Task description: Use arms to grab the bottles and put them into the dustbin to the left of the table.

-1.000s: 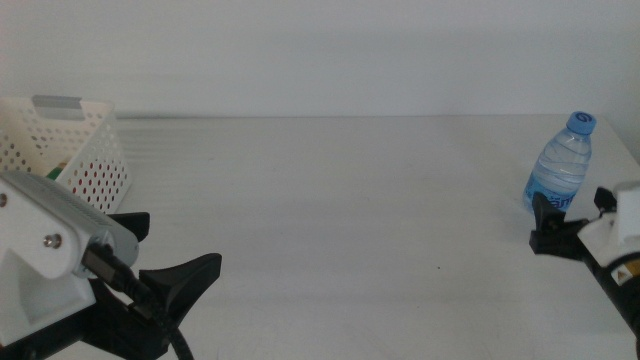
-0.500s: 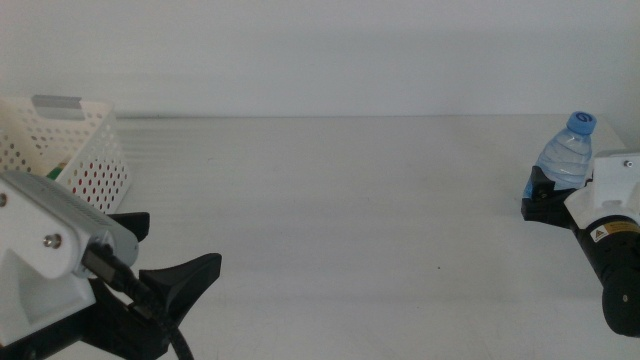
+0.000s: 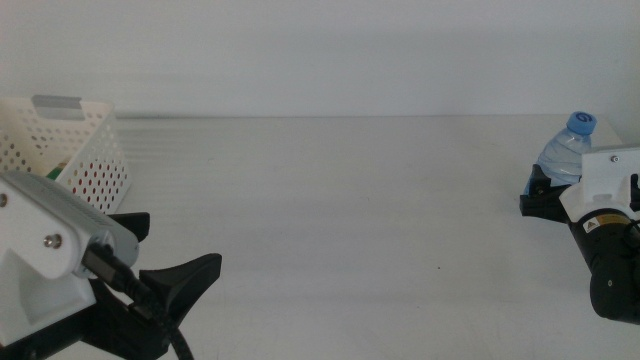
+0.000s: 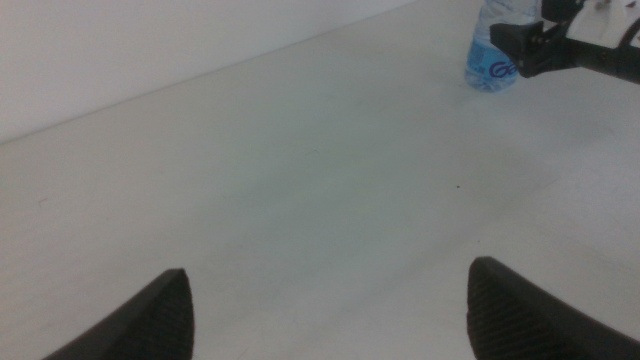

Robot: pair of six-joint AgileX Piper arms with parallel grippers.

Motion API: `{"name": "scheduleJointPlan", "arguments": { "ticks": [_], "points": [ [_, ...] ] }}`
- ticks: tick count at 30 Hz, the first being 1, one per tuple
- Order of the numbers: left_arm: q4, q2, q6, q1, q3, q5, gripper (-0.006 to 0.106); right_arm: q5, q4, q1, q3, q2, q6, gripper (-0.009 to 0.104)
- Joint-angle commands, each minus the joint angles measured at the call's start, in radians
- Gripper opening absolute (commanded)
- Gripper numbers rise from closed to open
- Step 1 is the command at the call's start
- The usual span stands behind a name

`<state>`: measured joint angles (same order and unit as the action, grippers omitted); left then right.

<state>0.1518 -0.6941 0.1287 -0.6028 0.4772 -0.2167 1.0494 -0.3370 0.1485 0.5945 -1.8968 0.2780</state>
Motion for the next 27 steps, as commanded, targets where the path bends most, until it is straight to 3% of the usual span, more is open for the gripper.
{"name": "scheduleJointPlan", "arguments": {
  "ticks": [1, 22, 25, 27],
  "points": [
    [0.003, 0.003, -0.011, -0.003, 0.027, 0.073, 0.09, 0.076, 0.009, -0.014, 0.029, 0.037, 0.011, 0.078],
    [0.003, 0.003, -0.011, -0.003, 0.027, 0.073, 0.09, 0.073, 0.083, -0.074, 0.172, -0.064, -0.016, 0.077],
    [0.003, 0.003, -0.011, -0.003, 0.027, 0.073, 0.09, 0.075, 0.083, -0.074, 0.185, -0.078, -0.016, 0.072],
    [0.003, 0.003, -0.011, -0.003, 0.027, 0.073, 0.09, 0.075, 0.084, -0.074, 0.186, -0.078, -0.016, 0.058]
  ]
}}
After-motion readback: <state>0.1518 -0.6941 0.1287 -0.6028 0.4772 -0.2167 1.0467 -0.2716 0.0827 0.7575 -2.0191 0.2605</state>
